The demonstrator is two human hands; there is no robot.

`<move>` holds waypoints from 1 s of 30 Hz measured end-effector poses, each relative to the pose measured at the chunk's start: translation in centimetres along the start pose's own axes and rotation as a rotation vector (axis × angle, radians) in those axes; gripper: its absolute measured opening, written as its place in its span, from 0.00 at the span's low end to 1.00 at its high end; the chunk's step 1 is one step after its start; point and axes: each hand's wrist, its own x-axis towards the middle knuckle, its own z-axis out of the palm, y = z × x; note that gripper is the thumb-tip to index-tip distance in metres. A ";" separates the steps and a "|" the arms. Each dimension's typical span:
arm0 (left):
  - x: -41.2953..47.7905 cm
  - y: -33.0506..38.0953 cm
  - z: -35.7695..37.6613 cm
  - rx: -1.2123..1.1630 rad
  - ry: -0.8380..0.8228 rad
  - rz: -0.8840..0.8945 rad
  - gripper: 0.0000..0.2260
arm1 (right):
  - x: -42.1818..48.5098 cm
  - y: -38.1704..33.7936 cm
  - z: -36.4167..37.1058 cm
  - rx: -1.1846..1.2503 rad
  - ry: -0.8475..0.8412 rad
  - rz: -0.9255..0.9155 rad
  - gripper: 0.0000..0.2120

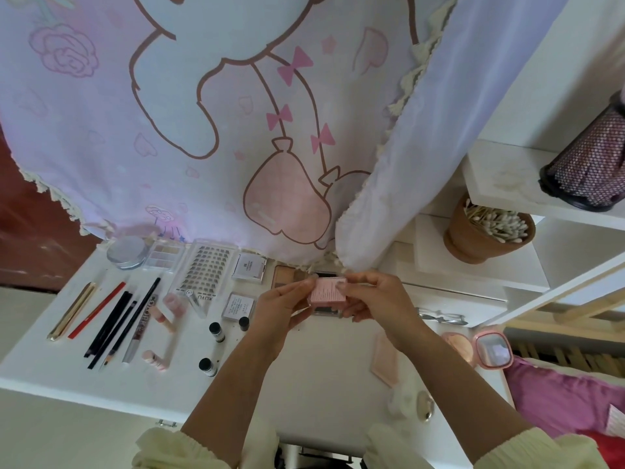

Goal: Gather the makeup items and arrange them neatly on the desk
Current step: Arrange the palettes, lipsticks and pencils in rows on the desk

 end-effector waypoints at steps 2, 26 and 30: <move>0.0 0.1 0.0 -0.009 -0.027 -0.001 0.11 | 0.1 0.0 0.0 0.135 0.006 0.094 0.06; 0.4 0.2 -0.2 -0.449 -0.208 -0.265 0.16 | -1.5 0.1 0.5 -0.551 -0.055 -0.576 0.12; 0.6 0.1 -0.3 -0.403 -0.216 -0.262 0.14 | -1.2 -0.2 0.7 -0.703 -0.045 -0.597 0.07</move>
